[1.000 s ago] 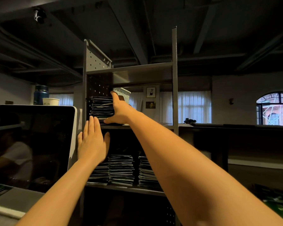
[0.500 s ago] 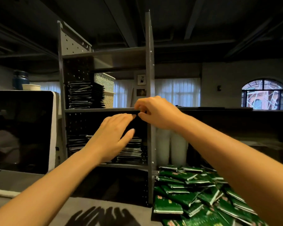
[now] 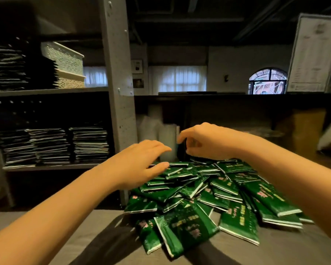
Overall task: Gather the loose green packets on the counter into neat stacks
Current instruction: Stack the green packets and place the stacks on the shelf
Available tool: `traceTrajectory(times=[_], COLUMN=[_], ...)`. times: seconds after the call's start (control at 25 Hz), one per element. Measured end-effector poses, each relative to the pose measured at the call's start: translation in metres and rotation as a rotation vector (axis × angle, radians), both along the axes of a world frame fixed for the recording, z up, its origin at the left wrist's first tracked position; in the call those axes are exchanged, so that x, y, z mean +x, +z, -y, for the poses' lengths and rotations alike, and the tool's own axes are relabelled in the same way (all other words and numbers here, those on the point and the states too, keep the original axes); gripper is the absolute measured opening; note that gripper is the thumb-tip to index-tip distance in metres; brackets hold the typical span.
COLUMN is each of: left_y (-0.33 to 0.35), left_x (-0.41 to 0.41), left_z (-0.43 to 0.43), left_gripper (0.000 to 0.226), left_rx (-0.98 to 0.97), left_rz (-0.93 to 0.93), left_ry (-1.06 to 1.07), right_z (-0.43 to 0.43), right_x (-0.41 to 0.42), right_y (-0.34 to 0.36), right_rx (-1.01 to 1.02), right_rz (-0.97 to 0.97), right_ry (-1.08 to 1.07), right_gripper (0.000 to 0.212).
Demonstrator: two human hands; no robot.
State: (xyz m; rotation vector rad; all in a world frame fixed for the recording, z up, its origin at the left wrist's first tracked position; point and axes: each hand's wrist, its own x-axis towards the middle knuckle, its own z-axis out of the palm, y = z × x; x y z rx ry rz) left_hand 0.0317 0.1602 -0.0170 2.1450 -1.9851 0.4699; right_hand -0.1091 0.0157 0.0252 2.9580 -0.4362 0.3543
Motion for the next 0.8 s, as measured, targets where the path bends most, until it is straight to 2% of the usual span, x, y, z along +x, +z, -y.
traceTrajectory(times=[0.36,0.52,0.64,0.72,0.8], left_y=[-0.067,-0.089,-0.096,-0.100,-0.103], left_x=[-0.031,-0.039,-0.040,-0.040,-0.039], left_z=[0.100,0.136,0.149,0.151,0.148], left_gripper=[0.056,0.056,0.057,0.057,0.057], left_rx=[0.117,0.128,0.131,0.122,0.083], left_rz=[-0.123,-0.029,0.025,0.034,0.049], left_ry=[-0.054,0.071,0.172,0.180,0.161], right_z=[0.104,0.139,0.152,0.154,0.154], right_x=[-0.034,-0.032,-0.029,-0.030,-0.033], right_y=[-0.074,-0.103,-0.121,-0.131,-0.137], right_rx=[0.141,0.185,0.289,0.327,0.278], right_rz=[-0.258,-0.274,-0.282,-0.276,-0.265], right_ry=[-0.249,-0.343,-0.367,-0.362,-0.360], right_gripper=[0.040,0.047,0.060,0.070,0.072])
